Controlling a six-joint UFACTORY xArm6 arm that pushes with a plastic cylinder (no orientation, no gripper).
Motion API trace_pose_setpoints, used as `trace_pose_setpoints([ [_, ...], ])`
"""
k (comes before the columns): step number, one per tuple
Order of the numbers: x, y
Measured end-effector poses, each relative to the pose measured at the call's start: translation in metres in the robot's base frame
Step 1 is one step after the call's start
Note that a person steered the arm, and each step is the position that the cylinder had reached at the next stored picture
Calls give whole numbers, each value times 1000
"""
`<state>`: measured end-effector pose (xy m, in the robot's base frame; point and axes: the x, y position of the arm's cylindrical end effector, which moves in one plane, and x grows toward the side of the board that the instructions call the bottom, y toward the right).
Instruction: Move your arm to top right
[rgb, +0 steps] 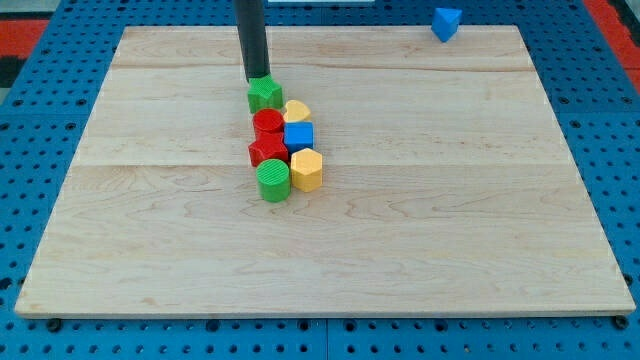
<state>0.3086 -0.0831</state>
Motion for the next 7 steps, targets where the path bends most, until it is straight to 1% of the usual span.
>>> trace_pose_setpoints([
  [2, 32, 4],
  [3, 36, 4],
  [4, 27, -6],
  [5, 15, 33],
  [7, 10, 275],
])
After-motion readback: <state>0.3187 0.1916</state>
